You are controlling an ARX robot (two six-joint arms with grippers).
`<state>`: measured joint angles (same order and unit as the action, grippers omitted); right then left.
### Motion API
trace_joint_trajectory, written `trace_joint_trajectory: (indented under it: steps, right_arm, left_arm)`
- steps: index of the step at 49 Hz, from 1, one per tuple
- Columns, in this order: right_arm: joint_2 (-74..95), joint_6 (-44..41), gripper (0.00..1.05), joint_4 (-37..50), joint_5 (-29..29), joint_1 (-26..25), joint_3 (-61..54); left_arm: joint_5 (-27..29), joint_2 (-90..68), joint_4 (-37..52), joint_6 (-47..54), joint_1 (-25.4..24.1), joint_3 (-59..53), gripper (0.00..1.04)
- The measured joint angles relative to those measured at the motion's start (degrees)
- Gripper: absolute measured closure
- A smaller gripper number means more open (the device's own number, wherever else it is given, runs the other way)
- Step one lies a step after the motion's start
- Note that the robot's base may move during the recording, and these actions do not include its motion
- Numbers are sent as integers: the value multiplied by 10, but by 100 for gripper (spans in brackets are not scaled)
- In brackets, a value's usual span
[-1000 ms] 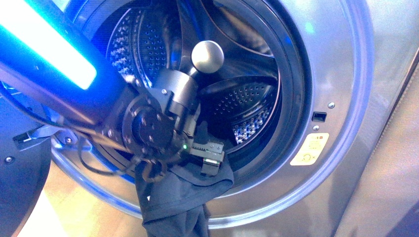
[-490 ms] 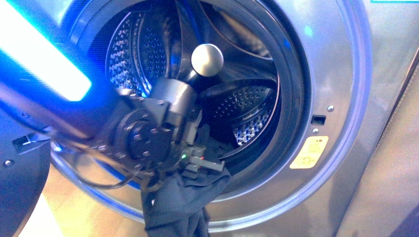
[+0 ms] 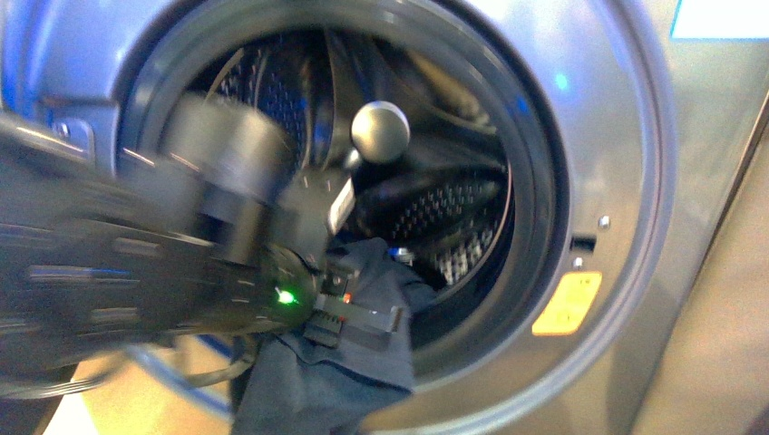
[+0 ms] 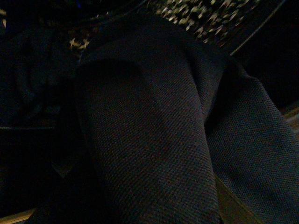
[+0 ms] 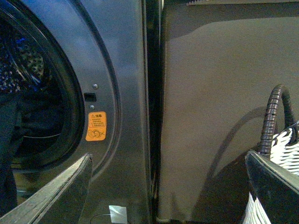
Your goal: Collect clothes from washing machine
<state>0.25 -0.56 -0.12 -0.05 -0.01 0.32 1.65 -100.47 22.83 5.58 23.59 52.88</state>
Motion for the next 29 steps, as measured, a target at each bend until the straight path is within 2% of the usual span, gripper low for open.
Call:
trace_joint_trajectory:
  steps: [12,29]
  right_arm:
    - [0,0,7,0,0,0,0]
    - [0,0,7,0,0,0,0]
  left_arm:
    - [-32,152,-17,17,22,-41,91]
    - [-47,291,-92,65,81,-5,91]
